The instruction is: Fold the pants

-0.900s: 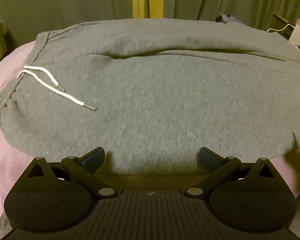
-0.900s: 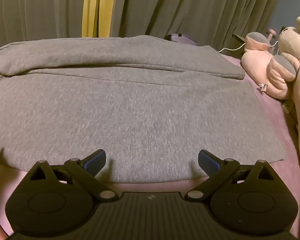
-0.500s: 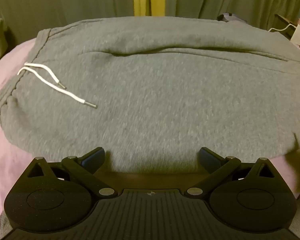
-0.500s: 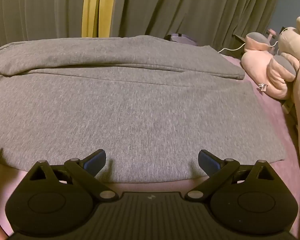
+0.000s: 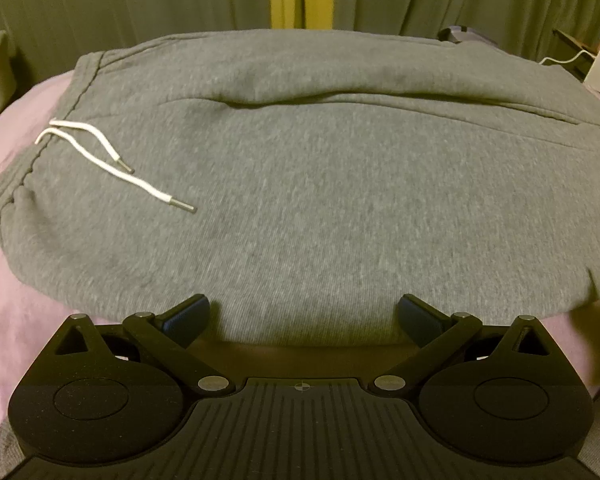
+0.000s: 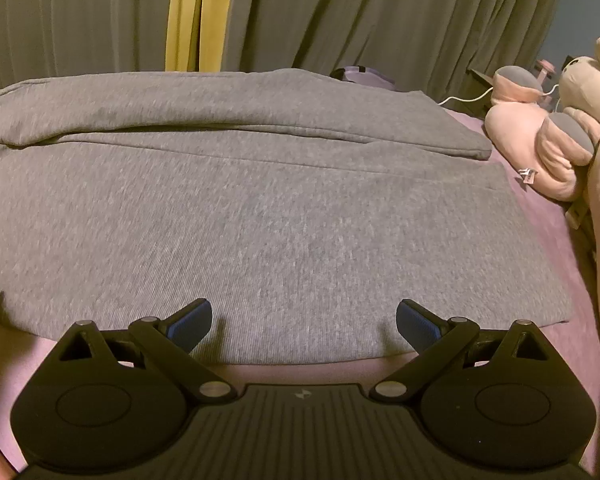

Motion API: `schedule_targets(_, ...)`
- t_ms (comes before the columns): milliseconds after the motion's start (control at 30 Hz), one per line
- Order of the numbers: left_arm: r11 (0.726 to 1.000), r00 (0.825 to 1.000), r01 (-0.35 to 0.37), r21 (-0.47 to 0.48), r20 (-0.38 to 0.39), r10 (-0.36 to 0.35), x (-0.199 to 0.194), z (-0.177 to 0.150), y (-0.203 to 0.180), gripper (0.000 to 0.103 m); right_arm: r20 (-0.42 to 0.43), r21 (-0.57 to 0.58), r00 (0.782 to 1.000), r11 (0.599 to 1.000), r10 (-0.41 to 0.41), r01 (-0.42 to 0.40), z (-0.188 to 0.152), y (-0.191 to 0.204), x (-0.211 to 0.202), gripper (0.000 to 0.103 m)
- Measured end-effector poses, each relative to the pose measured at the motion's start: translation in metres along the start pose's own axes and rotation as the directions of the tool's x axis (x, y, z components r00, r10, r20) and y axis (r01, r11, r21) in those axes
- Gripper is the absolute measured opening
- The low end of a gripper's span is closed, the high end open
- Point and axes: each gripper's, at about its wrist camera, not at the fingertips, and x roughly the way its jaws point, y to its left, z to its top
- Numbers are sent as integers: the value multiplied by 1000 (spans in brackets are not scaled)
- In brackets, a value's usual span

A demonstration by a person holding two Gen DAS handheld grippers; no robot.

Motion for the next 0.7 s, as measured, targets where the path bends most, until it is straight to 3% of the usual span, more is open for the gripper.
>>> schedule_targets(700, 1000, 1000, 1, -8, -9, -1, 1, -2, 2, 103, -3, -4, 1000, 1000, 1, -1, -1, 2, 1, 99)
